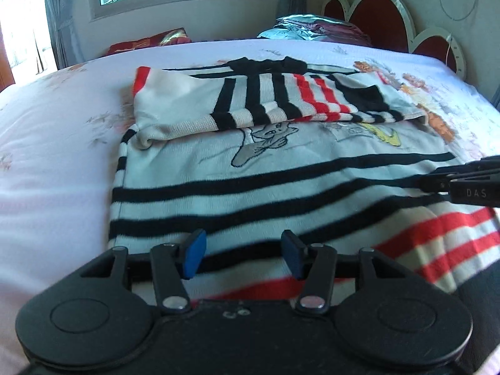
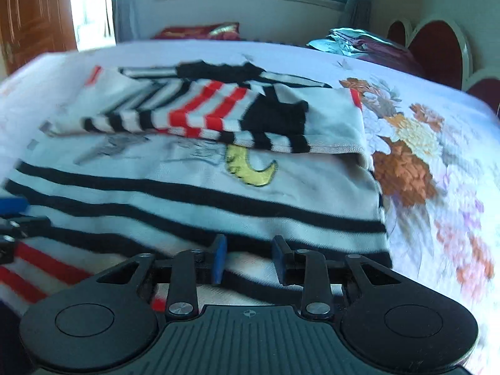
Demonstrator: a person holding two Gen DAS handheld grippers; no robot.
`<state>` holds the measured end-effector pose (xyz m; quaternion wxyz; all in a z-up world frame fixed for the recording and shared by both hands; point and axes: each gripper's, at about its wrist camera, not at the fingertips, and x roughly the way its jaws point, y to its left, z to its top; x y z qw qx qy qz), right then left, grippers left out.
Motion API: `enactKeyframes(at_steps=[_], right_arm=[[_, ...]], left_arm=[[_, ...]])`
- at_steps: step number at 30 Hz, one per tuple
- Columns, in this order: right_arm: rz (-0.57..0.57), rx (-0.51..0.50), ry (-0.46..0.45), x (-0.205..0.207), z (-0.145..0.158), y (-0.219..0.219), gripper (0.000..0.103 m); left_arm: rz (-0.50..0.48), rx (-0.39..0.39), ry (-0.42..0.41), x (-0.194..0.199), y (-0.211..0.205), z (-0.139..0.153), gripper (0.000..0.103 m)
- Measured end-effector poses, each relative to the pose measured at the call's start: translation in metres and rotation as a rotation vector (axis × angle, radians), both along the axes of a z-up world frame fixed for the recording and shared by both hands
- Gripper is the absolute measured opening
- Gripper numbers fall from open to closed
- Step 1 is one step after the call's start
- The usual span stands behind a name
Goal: Fold small clothes
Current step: 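Fold the collar section down over the body with both tools, then move both tools to the black hem band of the sweater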
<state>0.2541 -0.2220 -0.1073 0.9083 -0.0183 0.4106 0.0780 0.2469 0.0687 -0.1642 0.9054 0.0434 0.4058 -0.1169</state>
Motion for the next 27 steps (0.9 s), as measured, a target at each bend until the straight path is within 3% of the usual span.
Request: enactKeyframes(at_steps=[4, 8, 16, 20, 27], right_arm=[[0.027, 0.037, -0.027, -0.022, 0.011, 0.021, 0.032], [0.036, -0.052, 0.023, -0.033, -0.004, 0.039, 0.032], [-0.036, -0.017, 0.009, -0.069, 0.002, 0.014, 0.032], [-0.025, -0.07, 0.008, -0.087, -0.006, 0.019, 0.032], [-0.092, -0.064, 0.02, -0.102, -0.002, 0.005, 0.032]], left_arm=[[-0.044, -0.055, -0.009, -0.012, -0.012, 0.006, 0.053], [-0.065, -0.016, 0.008, -0.024, -0.016, -0.006, 0.053], [-0.052, -0.024, 0.012, -0.053, 0.01, -0.002, 0.055], [-0.051, 0.002, 0.012, -0.061, 0.008, -0.004, 0.056], [-0.028, -0.008, 0.019, -0.072, 0.018, 0.002, 0.06]])
